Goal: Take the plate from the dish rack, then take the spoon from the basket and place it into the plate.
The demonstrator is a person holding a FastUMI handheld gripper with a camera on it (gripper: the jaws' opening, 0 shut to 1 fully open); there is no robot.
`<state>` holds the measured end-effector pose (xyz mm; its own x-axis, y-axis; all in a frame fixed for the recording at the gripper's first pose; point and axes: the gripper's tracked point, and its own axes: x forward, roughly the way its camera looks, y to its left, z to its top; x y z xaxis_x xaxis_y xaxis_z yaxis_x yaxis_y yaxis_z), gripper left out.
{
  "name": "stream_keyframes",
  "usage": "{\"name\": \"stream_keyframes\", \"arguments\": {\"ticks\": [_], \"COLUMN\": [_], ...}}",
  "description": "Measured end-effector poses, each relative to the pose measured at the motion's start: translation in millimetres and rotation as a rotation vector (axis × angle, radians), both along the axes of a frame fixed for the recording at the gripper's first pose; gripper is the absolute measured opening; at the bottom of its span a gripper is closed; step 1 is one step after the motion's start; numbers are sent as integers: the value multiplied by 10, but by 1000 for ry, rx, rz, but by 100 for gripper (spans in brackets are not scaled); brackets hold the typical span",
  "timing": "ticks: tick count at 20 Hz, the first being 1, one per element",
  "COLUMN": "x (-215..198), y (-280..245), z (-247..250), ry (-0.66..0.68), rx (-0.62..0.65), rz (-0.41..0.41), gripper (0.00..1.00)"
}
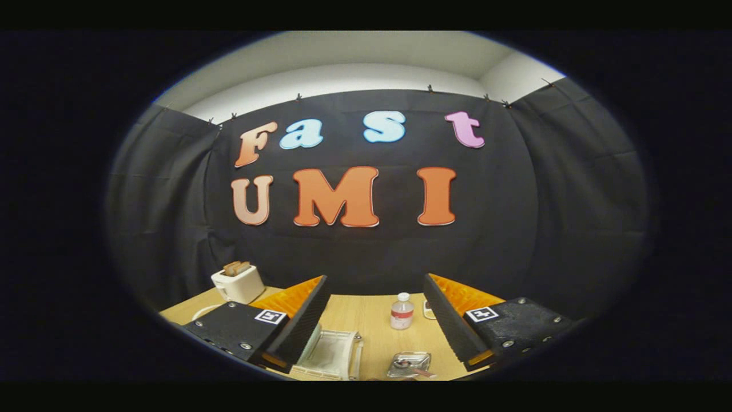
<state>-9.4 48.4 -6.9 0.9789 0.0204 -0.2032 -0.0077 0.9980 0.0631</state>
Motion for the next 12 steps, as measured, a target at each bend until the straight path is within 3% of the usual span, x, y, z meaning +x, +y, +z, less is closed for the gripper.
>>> {"name": "stream_keyframes", "arguments": {"ticks": [12], "x": [16], "y": [637], "z": [-864], "ry": [382], "rx": [84], "rz": [119], "gripper": [98]}}
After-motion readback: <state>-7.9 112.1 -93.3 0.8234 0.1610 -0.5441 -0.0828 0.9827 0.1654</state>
